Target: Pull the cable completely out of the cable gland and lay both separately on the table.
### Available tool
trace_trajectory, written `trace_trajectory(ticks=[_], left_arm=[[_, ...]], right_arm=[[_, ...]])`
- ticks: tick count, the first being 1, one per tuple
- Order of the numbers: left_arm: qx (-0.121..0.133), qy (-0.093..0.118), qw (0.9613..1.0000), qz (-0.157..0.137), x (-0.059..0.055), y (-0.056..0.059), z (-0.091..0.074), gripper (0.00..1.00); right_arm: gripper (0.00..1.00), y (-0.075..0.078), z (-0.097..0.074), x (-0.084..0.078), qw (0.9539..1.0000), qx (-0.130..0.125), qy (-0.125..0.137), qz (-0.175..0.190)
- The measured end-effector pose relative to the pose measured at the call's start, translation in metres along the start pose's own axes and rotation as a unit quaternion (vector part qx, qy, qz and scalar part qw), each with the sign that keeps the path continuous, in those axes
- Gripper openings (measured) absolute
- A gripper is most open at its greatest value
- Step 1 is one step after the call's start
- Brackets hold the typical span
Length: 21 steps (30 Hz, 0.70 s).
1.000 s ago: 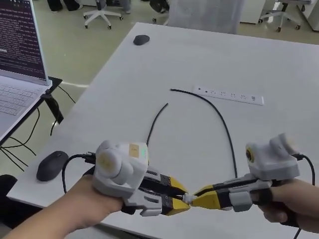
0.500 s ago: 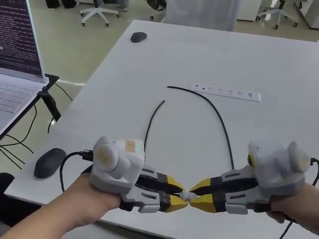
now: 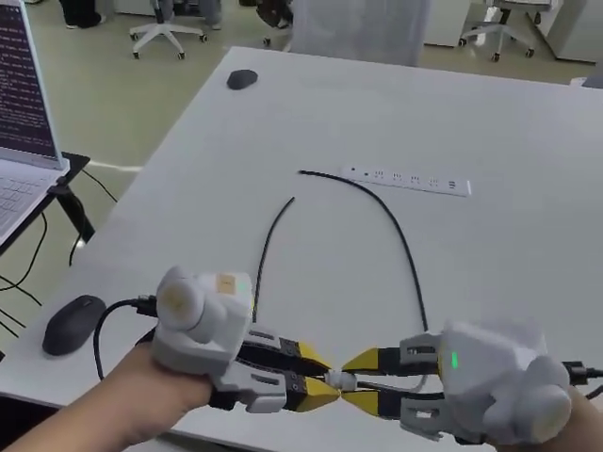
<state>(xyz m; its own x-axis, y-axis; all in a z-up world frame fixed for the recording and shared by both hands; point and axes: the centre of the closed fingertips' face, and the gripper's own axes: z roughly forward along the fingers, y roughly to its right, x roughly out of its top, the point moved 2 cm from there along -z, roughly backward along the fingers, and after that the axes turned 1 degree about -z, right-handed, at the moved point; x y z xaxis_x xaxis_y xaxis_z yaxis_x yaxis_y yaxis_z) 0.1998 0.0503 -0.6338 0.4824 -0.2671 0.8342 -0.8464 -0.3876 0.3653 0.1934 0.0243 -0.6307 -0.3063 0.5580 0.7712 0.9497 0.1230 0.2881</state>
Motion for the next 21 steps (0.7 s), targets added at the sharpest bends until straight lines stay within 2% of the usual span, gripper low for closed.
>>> trace_trajectory(ticks=[1,4,11,16,21], left_arm=[[0.001,0.000,1.0000,-0.001,-0.0002,-0.0001,-0.0003,0.15],[-0.001,-0.006,1.0000,0.003,-0.0033,0.0014,-0.0006,0.15],[0.000,-0.003,1.0000,0.002,-0.0058,0.0029,-0.0009,0.15],[0.001,0.004,1.0000,0.006,-0.0030,0.0056,-0.0034,0.15],[0.004,0.002,0.9999,0.017,-0.0045,0.0082,-0.0039,0.15]], right_arm=[[0.07,-0.0004,0.0007,0.0006,0.9999,-0.008,-0.008,-0.012],[0.07,-0.0054,0.0032,0.0007,0.9998,-0.007,-0.010,-0.015],[0.08,-0.0052,0.0022,0.0012,0.9996,-0.008,-0.016,-0.021],[0.08,-0.0042,-0.0002,0.0041,0.9999,-0.008,-0.012,-0.003],[0.09,-0.0067,0.0009,0.0039,0.9997,-0.008,-0.018,0.013]])
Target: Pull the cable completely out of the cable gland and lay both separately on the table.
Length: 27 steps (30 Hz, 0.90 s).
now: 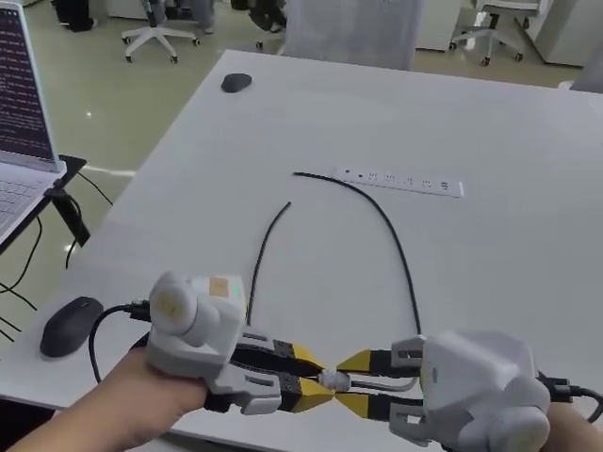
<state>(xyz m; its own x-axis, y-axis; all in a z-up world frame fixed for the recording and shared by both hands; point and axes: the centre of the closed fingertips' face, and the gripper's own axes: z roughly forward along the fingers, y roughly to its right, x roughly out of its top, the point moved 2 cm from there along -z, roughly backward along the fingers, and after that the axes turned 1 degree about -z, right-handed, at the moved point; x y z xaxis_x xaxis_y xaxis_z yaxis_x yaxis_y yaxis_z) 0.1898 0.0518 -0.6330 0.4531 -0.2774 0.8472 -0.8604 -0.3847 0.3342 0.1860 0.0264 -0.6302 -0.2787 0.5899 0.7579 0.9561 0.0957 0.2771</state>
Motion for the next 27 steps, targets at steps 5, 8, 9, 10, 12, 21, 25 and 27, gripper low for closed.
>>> trace_trajectory(ticks=[5,8,9,10,12,21,25,27], left_arm=[[0.006,0.006,0.9999,0.006,0.001,-0.001,-0.002,0.15],[0.009,0.012,0.9998,0.011,0.002,-0.003,-0.003,0.15],[0.011,0.012,0.9998,0.014,0.002,-0.003,-0.004,0.15],[0.013,0.012,0.9997,0.017,0.002,-0.004,-0.004,0.15],[0.020,0.017,0.9995,0.017,0.004,-0.007,-0.004,0.15],[0.023,0.013,0.9988,0.041,0.008,-0.008,-0.002,0.15],[0.024,0.011,0.9985,0.049,0.009,-0.008,-0.001,0.15],[0.025,0.009,0.9983,0.053,0.009,-0.009,0.000,0.15]], right_arm=[[0.16,0.002,-0.003,0.002,0.9994,-0.015,0.004,0.032],[0.16,0.005,-0.009,0.001,0.9977,-0.037,-0.001,0.056],[0.17,0.006,-0.011,0.001,0.9968,-0.046,-0.001,0.065],[0.18,0.007,-0.014,-0.001,0.9946,-0.055,-0.003,0.088],[0.18,0.012,-0.018,-0.006,0.9881,-0.080,-0.005,0.131],[0.14,0.012,-0.020,-0.027,0.9807,-0.134,-0.048,0.134],[0.10,0.012,-0.015,-0.031,0.9766,-0.160,-0.069,0.126],[0.08,0.015,-0.016,-0.029,0.9741,-0.179,-0.073,0.118]])
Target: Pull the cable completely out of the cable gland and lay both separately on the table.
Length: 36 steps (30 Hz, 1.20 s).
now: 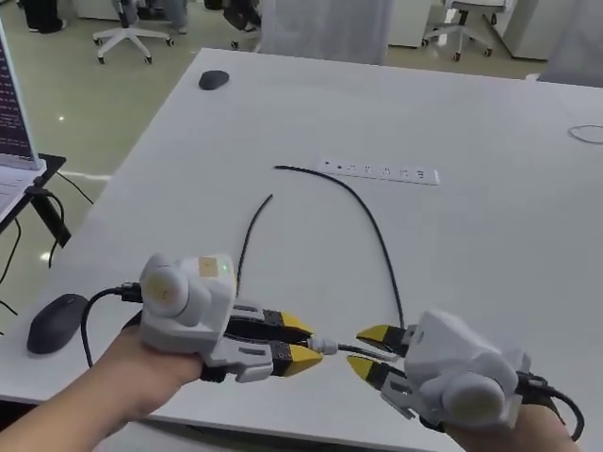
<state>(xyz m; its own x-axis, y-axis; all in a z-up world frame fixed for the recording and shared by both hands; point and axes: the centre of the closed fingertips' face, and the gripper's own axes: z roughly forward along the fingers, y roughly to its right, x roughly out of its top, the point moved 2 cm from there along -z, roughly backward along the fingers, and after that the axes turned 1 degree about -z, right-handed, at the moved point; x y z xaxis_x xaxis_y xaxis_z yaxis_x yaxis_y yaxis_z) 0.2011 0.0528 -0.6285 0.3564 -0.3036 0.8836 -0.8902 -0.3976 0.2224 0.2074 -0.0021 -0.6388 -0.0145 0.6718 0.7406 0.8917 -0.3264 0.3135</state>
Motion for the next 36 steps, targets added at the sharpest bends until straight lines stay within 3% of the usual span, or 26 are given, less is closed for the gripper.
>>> trace_trajectory(ticks=[6,18,36], left_arm=[[0.005,0.003,1.0000,0.000,0.003,-0.006,0.002,0.15],[0.001,-0.003,1.0000,0.001,0.005,-0.014,0.008,0.15],[0.003,0.006,0.9999,-0.010,0.005,-0.021,0.008,0.15]], right_arm=[[0.07,-0.001,0.003,0.007,0.9999,0.004,0.011,0.009],[0.02,0.004,0.011,0.009,0.9996,-0.016,0.005,-0.022],[0.00,0.015,0.013,-0.007,0.9991,-0.025,-0.014,0.032]])
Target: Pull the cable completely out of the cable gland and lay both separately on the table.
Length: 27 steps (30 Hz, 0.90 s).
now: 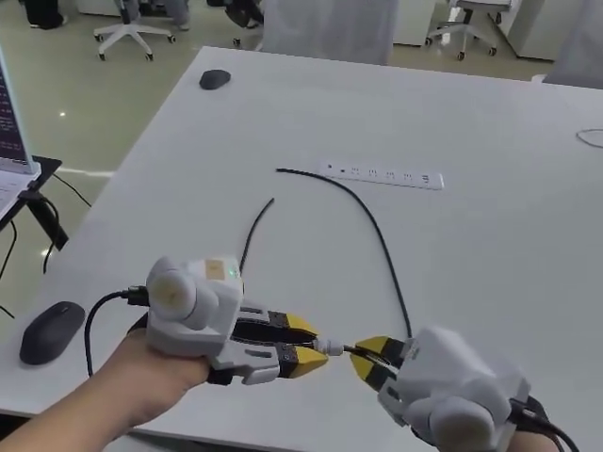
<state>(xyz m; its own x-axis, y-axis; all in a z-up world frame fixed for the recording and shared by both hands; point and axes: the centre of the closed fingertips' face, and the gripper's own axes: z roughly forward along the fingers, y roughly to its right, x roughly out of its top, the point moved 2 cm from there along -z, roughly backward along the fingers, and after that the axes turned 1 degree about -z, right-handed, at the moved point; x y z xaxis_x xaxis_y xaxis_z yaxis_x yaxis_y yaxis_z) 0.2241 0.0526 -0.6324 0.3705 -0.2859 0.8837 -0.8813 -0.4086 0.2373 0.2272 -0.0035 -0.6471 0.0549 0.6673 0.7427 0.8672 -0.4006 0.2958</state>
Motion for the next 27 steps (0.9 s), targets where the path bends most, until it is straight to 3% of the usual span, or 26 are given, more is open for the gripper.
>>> trace_trajectory(ticks=[1,11,15,18,20,24,27], left_arm=[[0.000,-0.003,1.0000,-0.002,0.000,-0.001,0.001,0.15],[-0.002,0.005,0.9999,-0.013,0.004,-0.004,0.004,0.15],[-0.003,0.007,0.9998,-0.017,0.004,-0.003,0.005,0.15],[-0.005,0.006,0.9997,-0.025,0.004,-0.001,0.006,0.15],[-0.005,0.008,0.9997,-0.023,0.004,-0.001,0.006,0.15],[-0.004,0.011,0.9997,-0.024,0.006,0.000,0.007,0.15],[-0.002,0.012,0.9997,-0.023,0.005,0.002,0.007,0.15]], right_arm=[[0.00,0.002,0.000,-0.004,0.9998,-0.003,-0.005,0.016],[0.00,0.017,-0.001,-0.022,0.9986,-0.022,-0.020,0.044],[0.00,0.021,-0.002,-0.033,0.9957,-0.027,-0.029,0.084],[0.00,0.024,-0.003,-0.041,0.9943,-0.033,-0.037,0.094],[0.00,0.026,-0.003,-0.048,0.9912,-0.037,-0.041,0.120],[0.00,0.027,-0.004,-0.058,0.9801,-0.037,-0.040,0.191],[0.00,0.031,-0.004,-0.068,0.9778,-0.048,-0.053,0.197]])
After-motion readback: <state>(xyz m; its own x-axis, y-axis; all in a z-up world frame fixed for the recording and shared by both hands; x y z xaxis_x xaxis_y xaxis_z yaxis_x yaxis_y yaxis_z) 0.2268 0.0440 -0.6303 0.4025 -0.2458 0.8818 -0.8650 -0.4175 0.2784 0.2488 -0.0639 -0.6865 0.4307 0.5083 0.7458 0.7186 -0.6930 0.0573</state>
